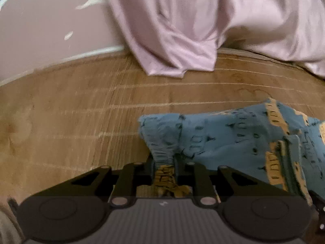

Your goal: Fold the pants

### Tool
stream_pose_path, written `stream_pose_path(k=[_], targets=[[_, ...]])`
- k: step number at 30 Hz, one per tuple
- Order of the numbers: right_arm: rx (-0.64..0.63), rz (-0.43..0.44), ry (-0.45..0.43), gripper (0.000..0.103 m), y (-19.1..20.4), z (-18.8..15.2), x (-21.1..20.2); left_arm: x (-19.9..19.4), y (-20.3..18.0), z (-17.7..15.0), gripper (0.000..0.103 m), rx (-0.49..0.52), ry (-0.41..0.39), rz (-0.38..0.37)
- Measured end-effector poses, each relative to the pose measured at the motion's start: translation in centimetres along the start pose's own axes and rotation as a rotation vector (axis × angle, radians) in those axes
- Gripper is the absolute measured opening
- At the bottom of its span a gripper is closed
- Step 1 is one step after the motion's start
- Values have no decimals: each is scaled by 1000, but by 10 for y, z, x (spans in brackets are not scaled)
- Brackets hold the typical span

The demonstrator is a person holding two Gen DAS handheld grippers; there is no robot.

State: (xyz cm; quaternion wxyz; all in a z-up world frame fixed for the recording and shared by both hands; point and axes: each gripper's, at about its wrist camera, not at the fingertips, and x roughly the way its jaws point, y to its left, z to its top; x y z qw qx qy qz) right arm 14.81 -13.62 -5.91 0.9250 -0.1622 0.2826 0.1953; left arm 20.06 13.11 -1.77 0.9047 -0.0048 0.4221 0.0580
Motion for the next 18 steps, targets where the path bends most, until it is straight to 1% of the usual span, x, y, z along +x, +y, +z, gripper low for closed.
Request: stream_pose_path(k=[2,7,11,14,16,18], targets=[[0,3,6,102,-1,1,1,-10,-10,5,17,50,-16,-3],[8,19,12,99,-4,5,0,-35,-32,17,15,114,-54,-12],[50,25,4,99,-10,9,-6,-57,-55,26,15,191,-128,-39],[85,34,7,98,-23,15,-12,-76,-80,34,14,226,-164,-81],[74,62,13,98,-36,20,-18,-85,-98,37,14,265,-175,-98],[64,64,16,98,-54,25,-25,-91,-117,39,14,303,-185,-104]])
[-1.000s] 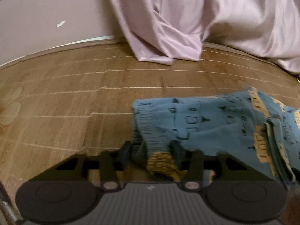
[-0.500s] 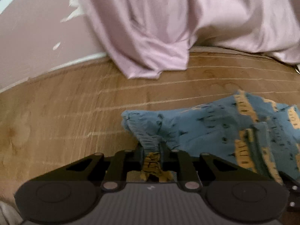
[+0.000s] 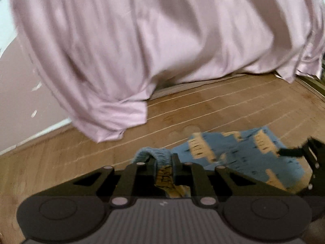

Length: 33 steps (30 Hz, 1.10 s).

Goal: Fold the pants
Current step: 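Lift the waistband with the left gripper and fold it over the pants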

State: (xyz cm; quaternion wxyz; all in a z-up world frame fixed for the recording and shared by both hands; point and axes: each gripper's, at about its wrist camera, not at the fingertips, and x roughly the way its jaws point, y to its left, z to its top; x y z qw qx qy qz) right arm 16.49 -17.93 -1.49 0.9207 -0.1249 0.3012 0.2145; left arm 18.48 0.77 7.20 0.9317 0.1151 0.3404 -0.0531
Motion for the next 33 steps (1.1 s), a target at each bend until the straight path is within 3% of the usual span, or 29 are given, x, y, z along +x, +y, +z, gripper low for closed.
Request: stream_pose_path(k=[5,13,20,23,25,28,33], targets=[[23,4,12,98,-55,1,-27,-3,-43,22,14,81,-9,-8],[166,12,-20,98,-123,-24,-61,13,-117,62,14,72,130,-32],[227,-13,89,97,-153,-46,-53,61,-182,88,16,-2,221,-154],[241,-46,148,97,-163,-57,-45,88,-199,86,18,-22,278,-271],[252,-56,165,97,-169,-61,-40,98,-201,82,31,-36,285,-312],[268,-56,162,97,-172,-61,-40,100,-196,75,34,29,259,-331],[238,-41,112,97,-160,-53,-43,96,-152,69,57,77,228,-344]])
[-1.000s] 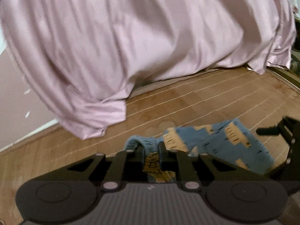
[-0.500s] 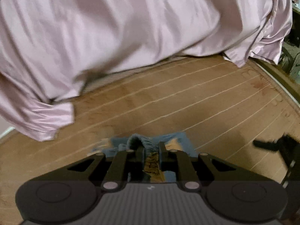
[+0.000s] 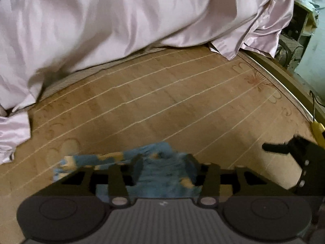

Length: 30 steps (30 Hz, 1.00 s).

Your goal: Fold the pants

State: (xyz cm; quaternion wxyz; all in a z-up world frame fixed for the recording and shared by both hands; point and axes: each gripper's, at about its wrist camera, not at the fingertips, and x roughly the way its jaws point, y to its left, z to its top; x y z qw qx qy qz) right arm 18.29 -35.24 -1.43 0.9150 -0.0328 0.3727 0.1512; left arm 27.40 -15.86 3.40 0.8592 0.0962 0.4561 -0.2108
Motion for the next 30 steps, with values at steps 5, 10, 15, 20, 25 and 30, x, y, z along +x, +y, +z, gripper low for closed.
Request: stream_pose_path(k=[5,10,15,20,25,30], targets=[[-21,55,-34,85,6,4,6,-28,34,-39,58,49,-34,-14],[-47,148,-67,70,14,9,10,-35,17,-95,57,255,-48,20],[11,317,-90,61,19,14,11,-19,-10,-115,55,358,-25,31],[6,266,-62,58,30,19,31,0,-28,-125,55,487,29,114],[55,252,-56,58,31,20,47,9,-23,-116,15,424,98,133],[66,258,-66,54,29,21,48,-13,24,-84,8,79,111,-41]])
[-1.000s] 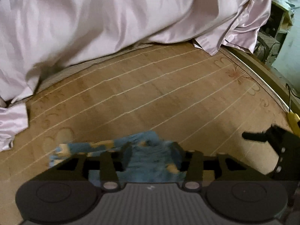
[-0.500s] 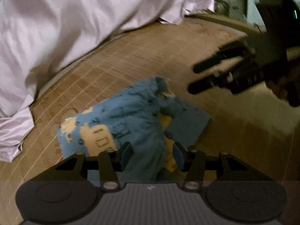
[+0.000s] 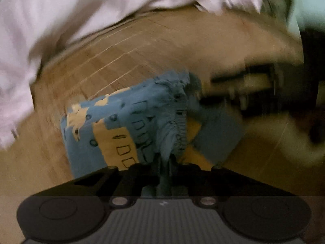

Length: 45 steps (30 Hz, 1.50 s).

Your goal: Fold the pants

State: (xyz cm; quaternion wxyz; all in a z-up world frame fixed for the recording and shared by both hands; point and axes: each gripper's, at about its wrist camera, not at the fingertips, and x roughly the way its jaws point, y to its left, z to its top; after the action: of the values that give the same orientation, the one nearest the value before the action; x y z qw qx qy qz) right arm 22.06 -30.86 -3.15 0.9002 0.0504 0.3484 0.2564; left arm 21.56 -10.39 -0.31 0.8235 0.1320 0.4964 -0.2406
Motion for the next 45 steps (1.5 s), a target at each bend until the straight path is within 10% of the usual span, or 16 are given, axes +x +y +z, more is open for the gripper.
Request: stream_pose_path(k=[8,10,13,22,28,35,45], targets=[[159,-22,-16,54,-24,5,16,-29,61,13,8,-325,-78,-194],[204,-3,-3,30,-28,6,22,-29,65,14,8,-373,-78,-215],[163,0,-10,14,-21,9,16,-28,64,14,8,-365,-83,-203],[413,107,-2,11,-25,8,-44,-32,65,21,8,-362,-119,-238],[514,2,58,21,-32,-14,-62,-36,52,24,8,-287,-97,-276],[74,-153,-7,57,6,-6,-64,-17,33,24,8,-296,-89,-267],[161,-183,61,55,-24,-13,-47,26,9,11,12,-297,-80,-285]])
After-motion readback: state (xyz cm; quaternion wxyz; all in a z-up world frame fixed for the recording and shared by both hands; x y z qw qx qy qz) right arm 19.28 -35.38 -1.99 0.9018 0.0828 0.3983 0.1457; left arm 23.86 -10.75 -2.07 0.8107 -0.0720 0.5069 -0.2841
